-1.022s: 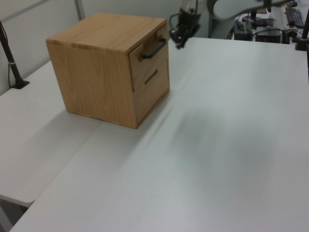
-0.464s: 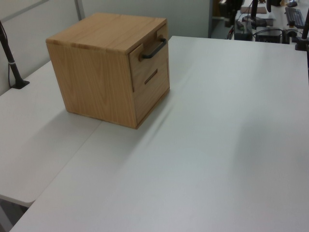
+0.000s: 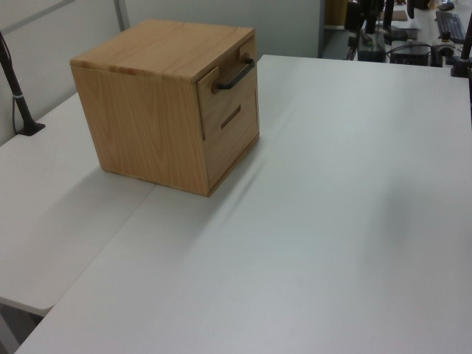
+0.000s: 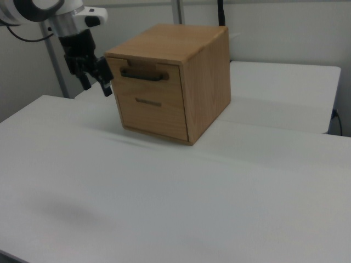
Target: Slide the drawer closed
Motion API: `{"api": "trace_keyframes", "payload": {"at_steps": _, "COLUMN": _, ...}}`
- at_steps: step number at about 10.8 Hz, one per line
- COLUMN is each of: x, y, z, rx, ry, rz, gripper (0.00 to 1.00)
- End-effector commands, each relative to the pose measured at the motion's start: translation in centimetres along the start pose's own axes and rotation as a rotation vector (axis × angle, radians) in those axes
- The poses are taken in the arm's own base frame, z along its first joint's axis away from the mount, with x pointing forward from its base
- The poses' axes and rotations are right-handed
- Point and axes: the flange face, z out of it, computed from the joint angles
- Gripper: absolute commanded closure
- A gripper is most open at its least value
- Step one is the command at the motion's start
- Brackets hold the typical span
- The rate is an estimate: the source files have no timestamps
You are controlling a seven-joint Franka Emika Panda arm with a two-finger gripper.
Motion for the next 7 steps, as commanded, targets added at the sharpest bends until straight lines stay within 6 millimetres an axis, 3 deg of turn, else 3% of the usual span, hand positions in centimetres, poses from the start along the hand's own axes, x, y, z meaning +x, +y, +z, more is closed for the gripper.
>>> {"api": "trace_keyframes", "payload": {"at_steps": 1, "x": 1.01, "y": 2.39, "z": 0.44, "rx": 0.029, "ry": 0.050, "rz": -0.201, "gripper": 0.00}}
{"api": "trace_keyframes", "payload": {"at_steps": 7, "x": 1.13, "y": 2.15, "z": 0.89, "rx": 0.027, "ry": 0.035, "rz": -0.218, "gripper": 0.00}}
